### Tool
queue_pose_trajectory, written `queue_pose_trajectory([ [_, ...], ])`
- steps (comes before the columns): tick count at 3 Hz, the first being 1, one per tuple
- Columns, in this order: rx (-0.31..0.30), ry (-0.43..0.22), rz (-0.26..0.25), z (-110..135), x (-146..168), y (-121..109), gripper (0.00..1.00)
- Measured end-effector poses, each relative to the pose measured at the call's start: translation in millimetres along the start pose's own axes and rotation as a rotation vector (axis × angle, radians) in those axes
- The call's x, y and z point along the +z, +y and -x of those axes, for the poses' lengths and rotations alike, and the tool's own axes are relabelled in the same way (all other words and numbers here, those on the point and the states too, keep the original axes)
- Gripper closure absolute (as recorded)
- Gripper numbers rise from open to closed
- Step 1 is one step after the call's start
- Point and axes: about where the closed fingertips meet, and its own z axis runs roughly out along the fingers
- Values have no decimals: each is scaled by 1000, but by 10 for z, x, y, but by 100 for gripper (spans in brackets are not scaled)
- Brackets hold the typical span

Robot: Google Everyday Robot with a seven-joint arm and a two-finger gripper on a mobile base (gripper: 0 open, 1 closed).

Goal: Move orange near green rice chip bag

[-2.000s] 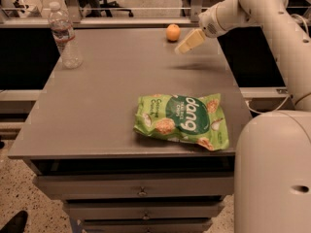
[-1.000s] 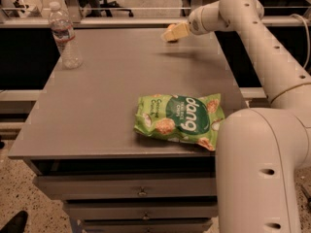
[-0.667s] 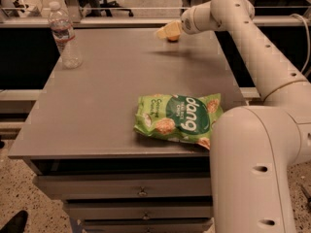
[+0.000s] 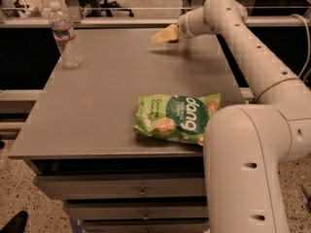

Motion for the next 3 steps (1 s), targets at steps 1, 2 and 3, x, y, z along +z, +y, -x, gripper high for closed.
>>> queue_pose_trajectory([
  [1,9,-3,-7,-47,3,-51,19],
  [2,13,-15,-5,-56,-29,-76,41],
  [3,6,-23,9,-44,-120,-76,65],
])
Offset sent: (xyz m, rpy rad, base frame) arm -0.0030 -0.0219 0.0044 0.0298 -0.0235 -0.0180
